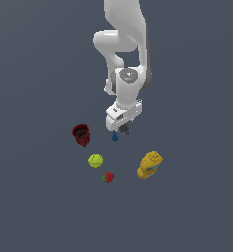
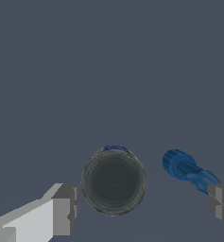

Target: Pick up a designated object from a clutter of objects.

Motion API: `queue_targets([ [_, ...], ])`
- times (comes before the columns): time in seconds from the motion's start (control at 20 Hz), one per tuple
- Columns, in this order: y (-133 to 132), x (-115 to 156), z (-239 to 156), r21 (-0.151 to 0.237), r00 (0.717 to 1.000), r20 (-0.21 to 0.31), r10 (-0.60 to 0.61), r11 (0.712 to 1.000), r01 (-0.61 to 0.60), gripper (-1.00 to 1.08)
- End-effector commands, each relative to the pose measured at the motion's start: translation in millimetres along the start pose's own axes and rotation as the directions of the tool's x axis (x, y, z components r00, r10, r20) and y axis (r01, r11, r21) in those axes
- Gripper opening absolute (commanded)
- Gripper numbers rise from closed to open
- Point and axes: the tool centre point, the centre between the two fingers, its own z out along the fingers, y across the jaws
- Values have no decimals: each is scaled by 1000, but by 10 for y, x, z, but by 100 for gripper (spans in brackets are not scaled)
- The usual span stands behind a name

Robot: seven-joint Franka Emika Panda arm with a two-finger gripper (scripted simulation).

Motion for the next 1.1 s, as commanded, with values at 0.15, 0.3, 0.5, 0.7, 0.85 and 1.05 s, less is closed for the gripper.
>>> queue_targets([
  [0.15, -124, -120, 140, 1, 998, -5, -58, 998, 58, 100],
  [0.3, -158, -154, 176, 2, 997, -6, -74, 997, 74, 100],
  [0.5, -163, -160, 181, 3, 997, -6, -75, 997, 75, 100],
  [0.7, -164, -163, 215, 3, 997, -6, -75, 997, 75, 100],
  [0.85, -167, -165, 282, 3, 997, -6, -76, 997, 76, 100],
  [1.05, -172, -168, 426, 3, 997, -6, -77, 997, 77, 100],
])
